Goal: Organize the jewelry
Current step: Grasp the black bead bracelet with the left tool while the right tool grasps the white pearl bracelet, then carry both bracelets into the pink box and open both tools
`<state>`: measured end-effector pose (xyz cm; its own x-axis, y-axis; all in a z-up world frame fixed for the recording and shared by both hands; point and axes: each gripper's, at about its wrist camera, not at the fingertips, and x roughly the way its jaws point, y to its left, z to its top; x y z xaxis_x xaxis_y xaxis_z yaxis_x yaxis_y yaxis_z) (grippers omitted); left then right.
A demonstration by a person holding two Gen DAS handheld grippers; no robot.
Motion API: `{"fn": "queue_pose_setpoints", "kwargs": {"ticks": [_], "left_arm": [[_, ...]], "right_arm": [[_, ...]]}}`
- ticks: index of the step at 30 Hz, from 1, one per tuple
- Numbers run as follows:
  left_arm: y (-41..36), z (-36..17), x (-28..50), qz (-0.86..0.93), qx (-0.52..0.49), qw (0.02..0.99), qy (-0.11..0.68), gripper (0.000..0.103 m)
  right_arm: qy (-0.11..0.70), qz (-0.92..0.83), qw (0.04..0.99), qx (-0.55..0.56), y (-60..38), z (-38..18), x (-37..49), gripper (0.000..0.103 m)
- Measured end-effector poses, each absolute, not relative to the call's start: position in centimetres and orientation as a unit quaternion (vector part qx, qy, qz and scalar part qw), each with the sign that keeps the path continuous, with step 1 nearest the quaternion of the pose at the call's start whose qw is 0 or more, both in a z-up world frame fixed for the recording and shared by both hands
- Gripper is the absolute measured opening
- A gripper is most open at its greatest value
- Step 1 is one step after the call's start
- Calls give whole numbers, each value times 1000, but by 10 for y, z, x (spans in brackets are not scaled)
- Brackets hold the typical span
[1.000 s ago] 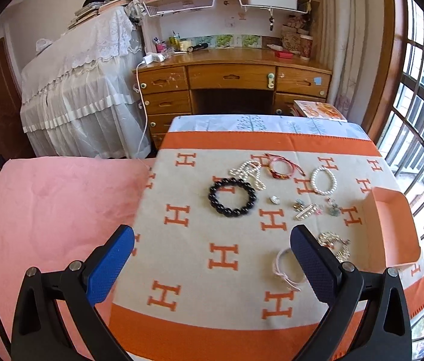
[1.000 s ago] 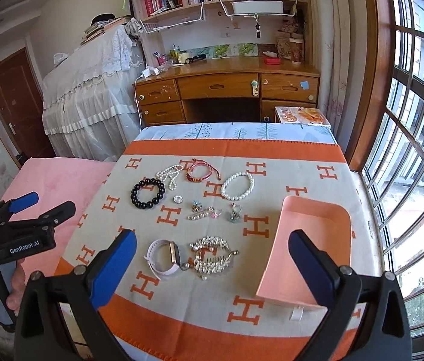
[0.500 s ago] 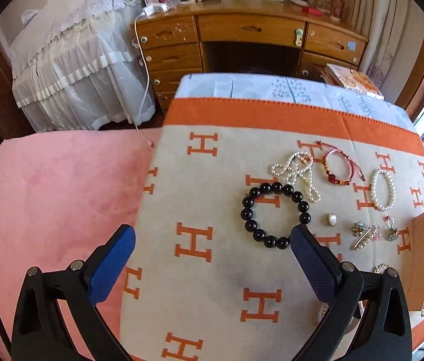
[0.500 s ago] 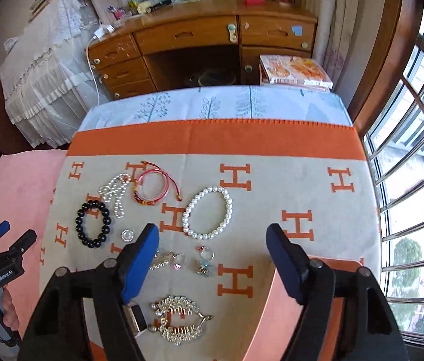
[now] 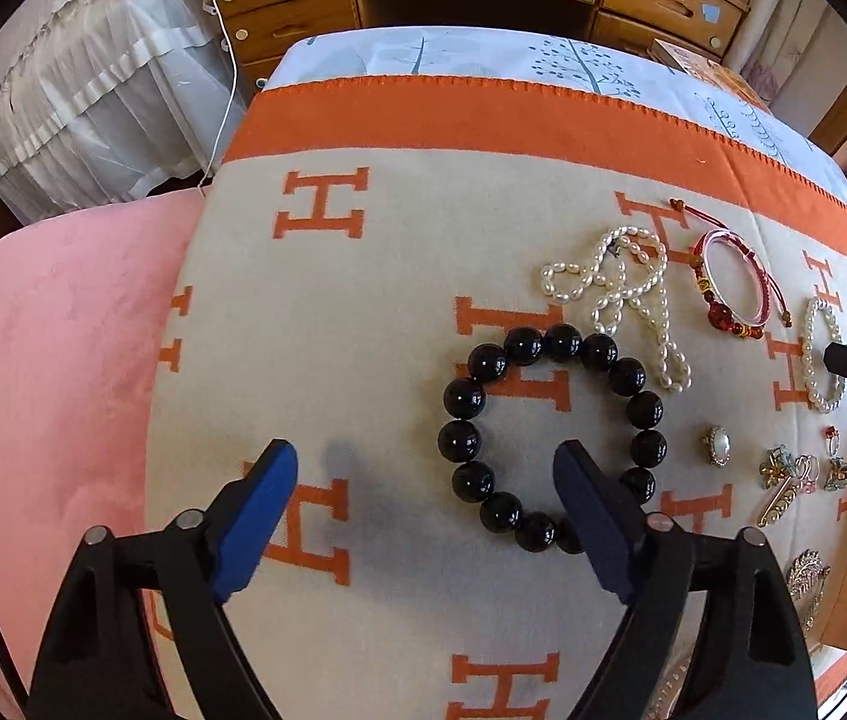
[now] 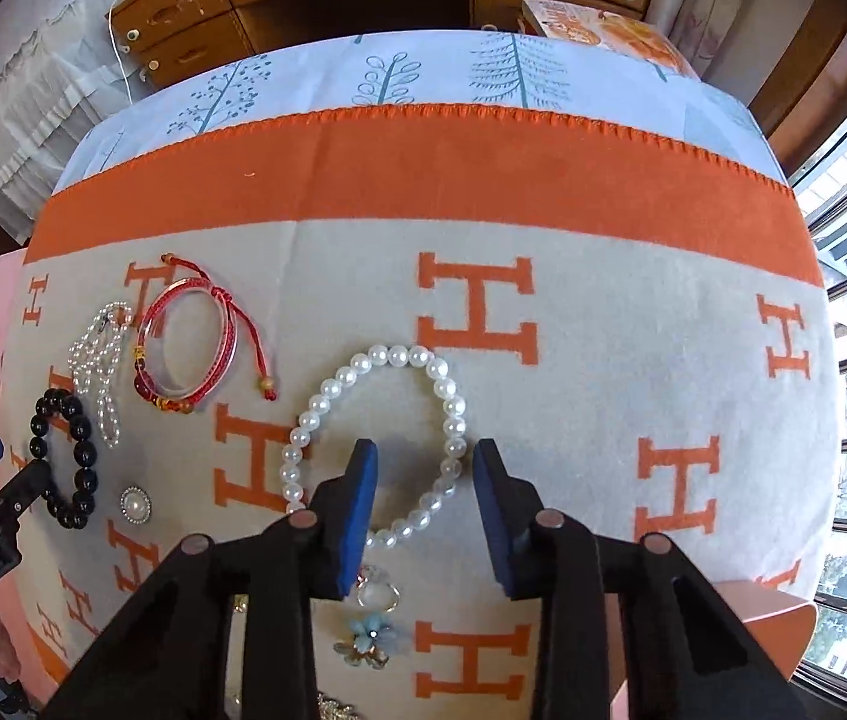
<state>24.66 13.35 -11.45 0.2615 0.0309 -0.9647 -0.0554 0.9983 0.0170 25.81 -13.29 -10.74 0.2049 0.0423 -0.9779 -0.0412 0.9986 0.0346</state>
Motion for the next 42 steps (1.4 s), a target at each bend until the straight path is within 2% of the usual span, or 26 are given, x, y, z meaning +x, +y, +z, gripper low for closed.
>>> {"fn": "queue_pose_setpoints", "kwargs": {"ticks": [1, 3, 5, 8, 9, 10, 16, 22, 27, 34, 42], "left_arm": [[133, -117, 249, 24, -12, 789, 614, 67], [133, -124, 254, 19, -20, 778, 628, 62], [133, -123, 256, 18, -27, 779, 626, 61], [131, -122, 259, 11, -29, 782, 623, 46], [130, -121, 259, 10, -28, 784, 620, 25], [129, -119, 258, 9, -28, 784, 620, 12], [121, -101, 244, 19, -35, 798, 601, 12], [99, -29, 213, -7, -36, 843, 537, 12], [60, 32, 178, -51, -19, 873, 484, 12], [-12, 79, 141, -131, 6, 886, 446, 12], [-124, 67, 117, -217, 59, 861, 456, 12]], "right_arm": [[627, 20, 779, -9, -131, -107, 256, 17], [624, 17, 781, -15, -130, -107, 252, 8], [623, 22, 782, -3, -133, -107, 248, 8], [622, 31, 782, 25, -144, -103, 245, 8], [619, 35, 784, 34, -151, -99, 246, 7], [614, 38, 787, 44, -154, -93, 245, 7], [567, 60, 817, 89, -171, -44, 227, 7], [498, 80, 856, 110, -198, 22, 179, 7], [459, 82, 878, 109, -224, 55, 131, 7], [461, 64, 880, 93, -255, 44, 88, 8], [512, 89, 849, 98, -277, -13, 70, 8]]}}
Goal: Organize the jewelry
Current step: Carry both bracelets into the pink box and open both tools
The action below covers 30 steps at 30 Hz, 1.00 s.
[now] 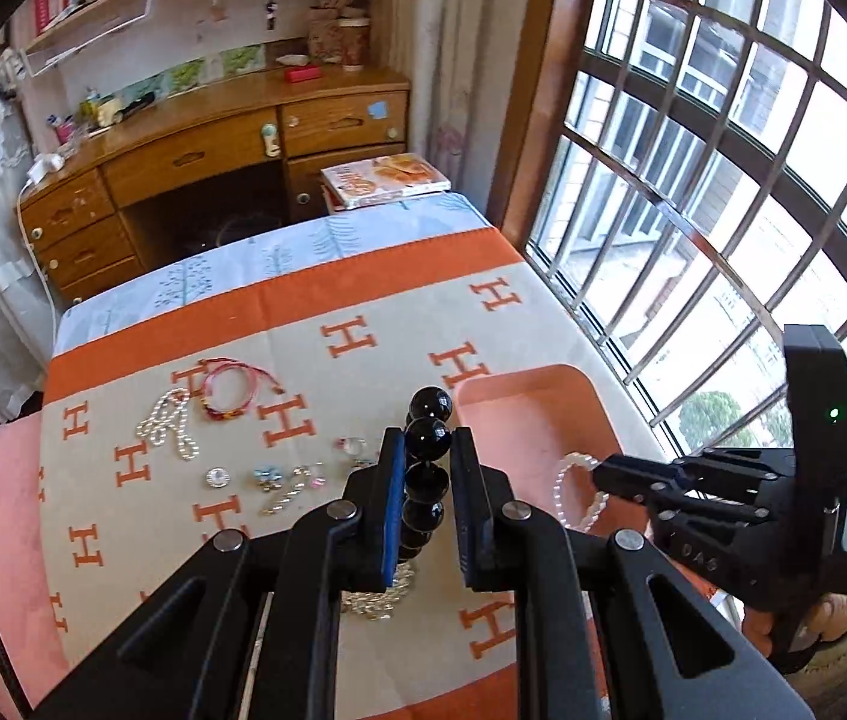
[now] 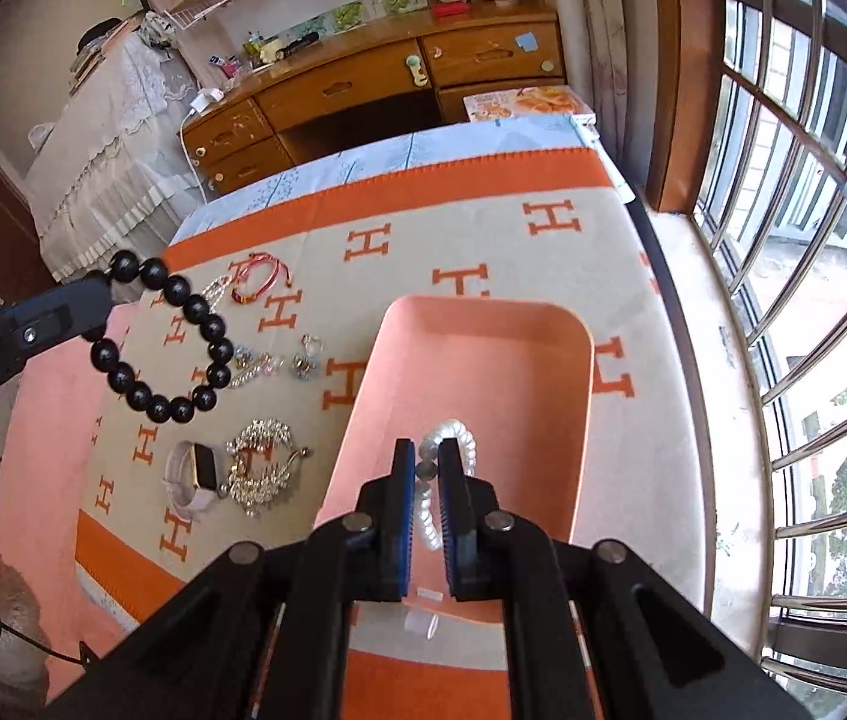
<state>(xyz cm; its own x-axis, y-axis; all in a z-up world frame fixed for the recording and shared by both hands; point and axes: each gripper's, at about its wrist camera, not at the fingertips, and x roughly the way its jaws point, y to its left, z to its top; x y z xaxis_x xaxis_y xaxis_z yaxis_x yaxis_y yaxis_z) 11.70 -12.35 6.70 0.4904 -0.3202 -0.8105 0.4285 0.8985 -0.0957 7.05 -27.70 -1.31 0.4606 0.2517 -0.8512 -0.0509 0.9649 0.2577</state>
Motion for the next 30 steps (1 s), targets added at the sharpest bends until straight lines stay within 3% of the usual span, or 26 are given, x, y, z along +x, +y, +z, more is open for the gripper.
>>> {"fn": "queue_pose_setpoints", "kwargs": {"ticks": [5, 8, 11, 17, 24, 30], "left_arm": [[-180, 42, 117, -251, 83, 841, 472, 12], [-202, 20, 123, -267, 84, 827, 488, 13], [-222, -14, 133, -274, 100, 808, 511, 13], [-221, -87, 153, -245, 116, 768, 580, 15], [-214, -89, 132, -243, 124, 757, 594, 15], [-205, -74, 124, -257, 94, 757, 593, 36]], "right_arm": [[522, 105, 839, 111, -284, -40, 63, 8], [535, 91, 832, 117, -296, -57, 62, 14], [540, 89, 828, 122, -305, -69, 58, 21], [530, 95, 834, 117, -310, -71, 50, 21], [525, 101, 838, 109, -307, -70, 53, 23], [523, 104, 840, 106, -301, -69, 52, 24]]}}
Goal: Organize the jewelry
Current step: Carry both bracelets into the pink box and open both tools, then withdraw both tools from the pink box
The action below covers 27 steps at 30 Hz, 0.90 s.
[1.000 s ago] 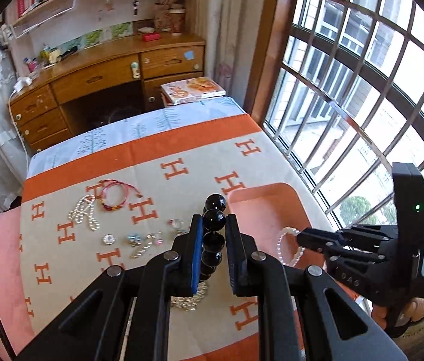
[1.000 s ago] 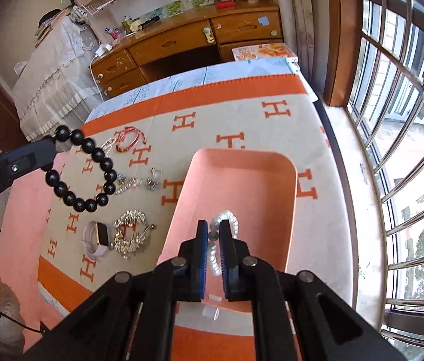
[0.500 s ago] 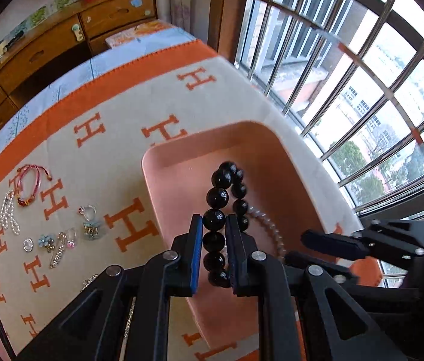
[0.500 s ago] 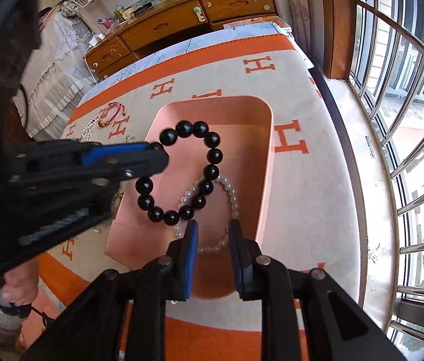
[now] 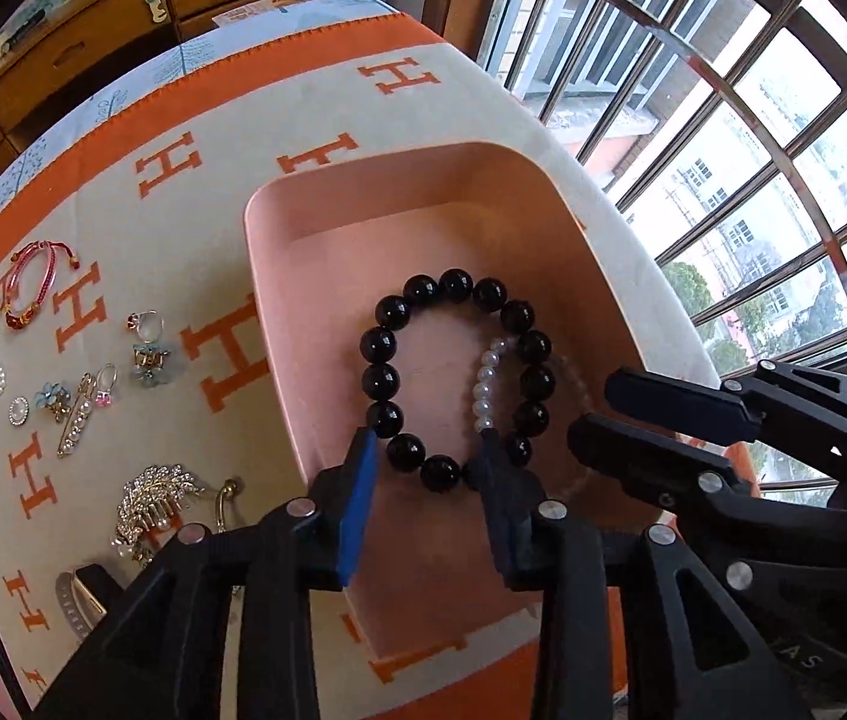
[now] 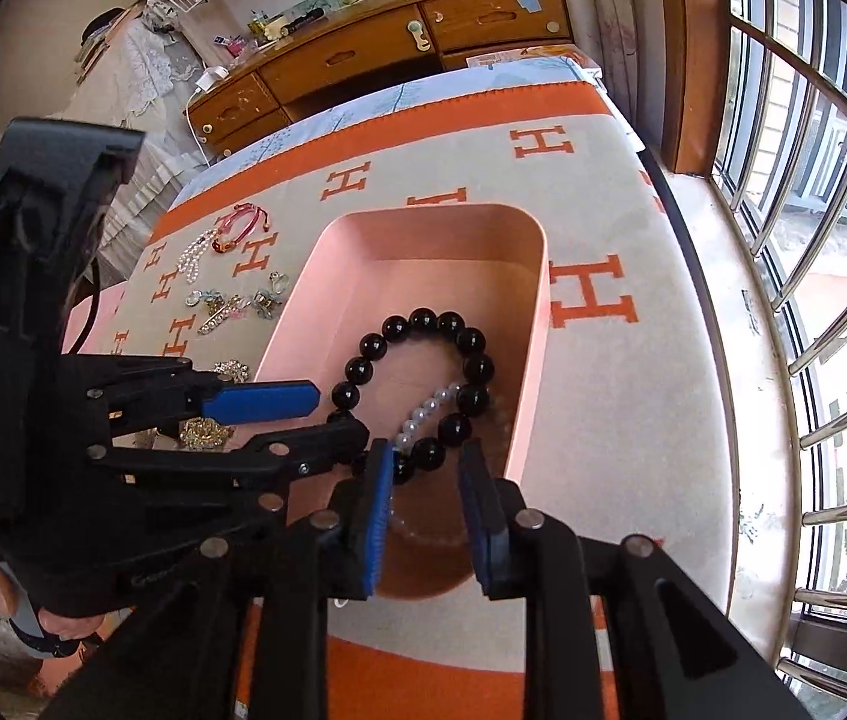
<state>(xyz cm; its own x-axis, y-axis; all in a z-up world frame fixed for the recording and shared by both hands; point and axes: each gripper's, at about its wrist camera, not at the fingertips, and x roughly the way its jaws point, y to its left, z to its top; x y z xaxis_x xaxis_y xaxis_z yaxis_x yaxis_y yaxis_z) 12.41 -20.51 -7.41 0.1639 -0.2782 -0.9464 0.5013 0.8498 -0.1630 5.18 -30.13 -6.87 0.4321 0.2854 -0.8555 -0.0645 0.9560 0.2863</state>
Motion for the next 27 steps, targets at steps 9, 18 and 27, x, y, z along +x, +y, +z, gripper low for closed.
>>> {"fn": "queue_pose_setpoints", "kwargs": {"ticks": [9, 18, 27], "left_arm": [[-144, -19, 99, -210, 66, 836, 503, 87], [-53, 15, 80, -157, 42, 879, 449, 87], [28, 26, 75, -96, 34, 876, 471, 87]], "right_arm": [[486, 95, 863, 98, -295, -45, 36, 40], [474, 125, 869, 73, -255, -25, 29, 40], [493, 172, 852, 49, -197, -16, 39, 40]]}}
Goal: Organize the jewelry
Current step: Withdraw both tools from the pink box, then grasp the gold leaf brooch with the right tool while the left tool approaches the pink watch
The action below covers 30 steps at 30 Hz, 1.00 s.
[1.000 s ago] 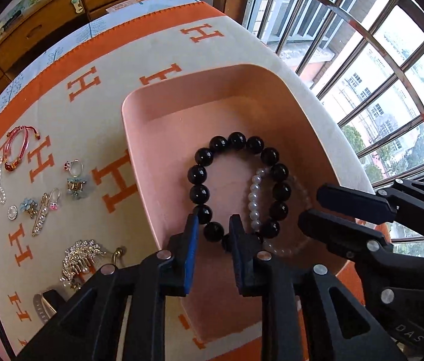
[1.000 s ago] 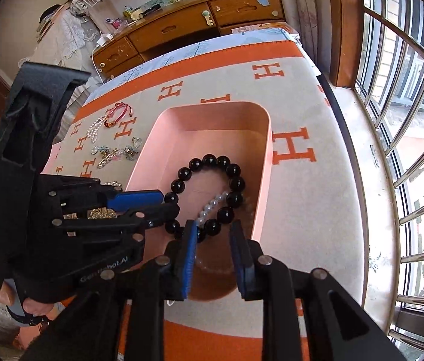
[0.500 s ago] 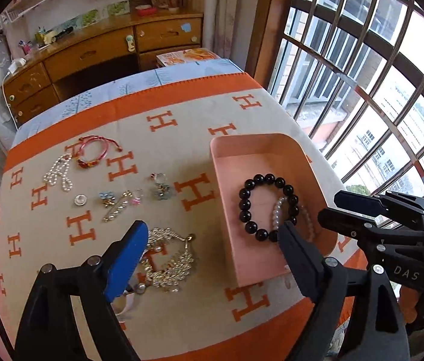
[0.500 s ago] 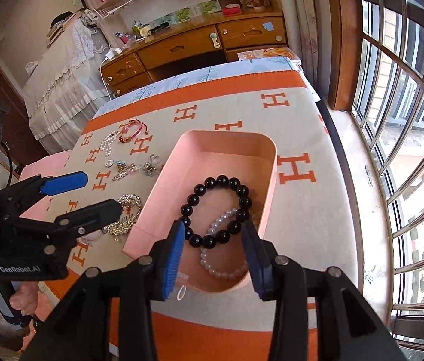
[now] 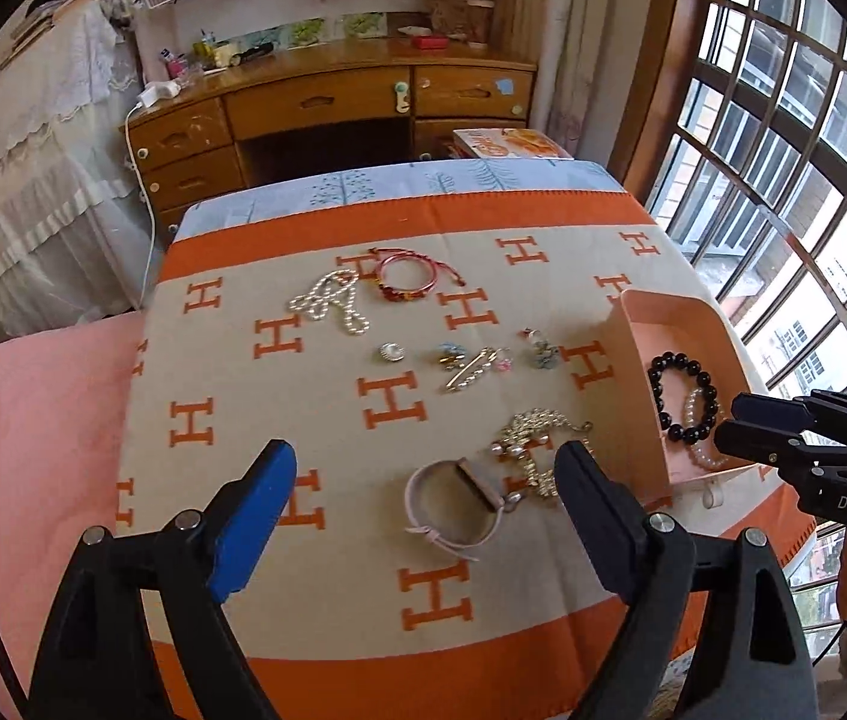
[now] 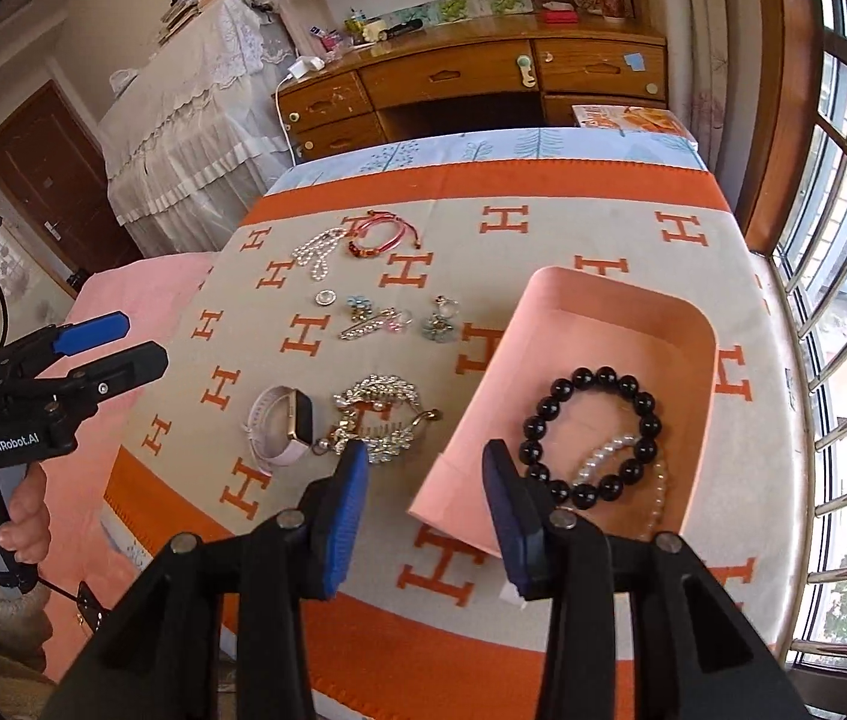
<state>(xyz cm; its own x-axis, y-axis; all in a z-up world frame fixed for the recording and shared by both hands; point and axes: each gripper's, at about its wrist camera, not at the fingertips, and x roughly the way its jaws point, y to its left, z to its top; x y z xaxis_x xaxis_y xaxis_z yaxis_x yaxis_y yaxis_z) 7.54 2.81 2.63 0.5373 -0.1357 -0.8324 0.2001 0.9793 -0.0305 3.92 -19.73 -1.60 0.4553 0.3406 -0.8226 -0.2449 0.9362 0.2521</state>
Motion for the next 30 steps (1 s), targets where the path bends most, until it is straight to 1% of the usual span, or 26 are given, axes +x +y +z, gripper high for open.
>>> {"fn": "queue_pose_setpoints", "kwargs": {"ticks": [6, 11, 15, 17, 19, 22, 24, 25, 26, 30], "left_arm": [[56, 4, 75, -77, 36, 864, 496, 87], [60, -41, 80, -84, 24, 832, 547, 86], [57, -71, 78, -102, 14, 813, 573, 75], [56, -80, 76, -111, 5, 806, 581, 72], [54, -85, 72, -121, -2, 802, 584, 64], [54, -89, 68, -130, -11, 799, 587, 63], [55, -89, 67, -133, -16, 798, 588, 62], [55, -89, 66, -134, -19, 797, 588, 62], [55, -89, 66, -136, -22, 797, 588, 62], [57, -87, 66, -138, -31, 799, 584, 62]], "right_arm": [[519, 195, 832, 32, -154, -22, 59, 40], [557, 205, 804, 37, -127, -45, 82, 40], [582, 191, 790, 25, -112, -68, 97, 40], [597, 187, 780, 23, -108, -78, 103, 40], [606, 184, 774, 21, -103, -86, 109, 40], [608, 182, 773, 3, -95, -94, 114, 39], [613, 181, 769, -9, -90, -98, 118, 36], [617, 180, 766, -14, -88, -101, 119, 32], [622, 180, 762, -18, -86, -103, 120, 31], [626, 178, 759, -38, -82, -107, 121, 30]]}}
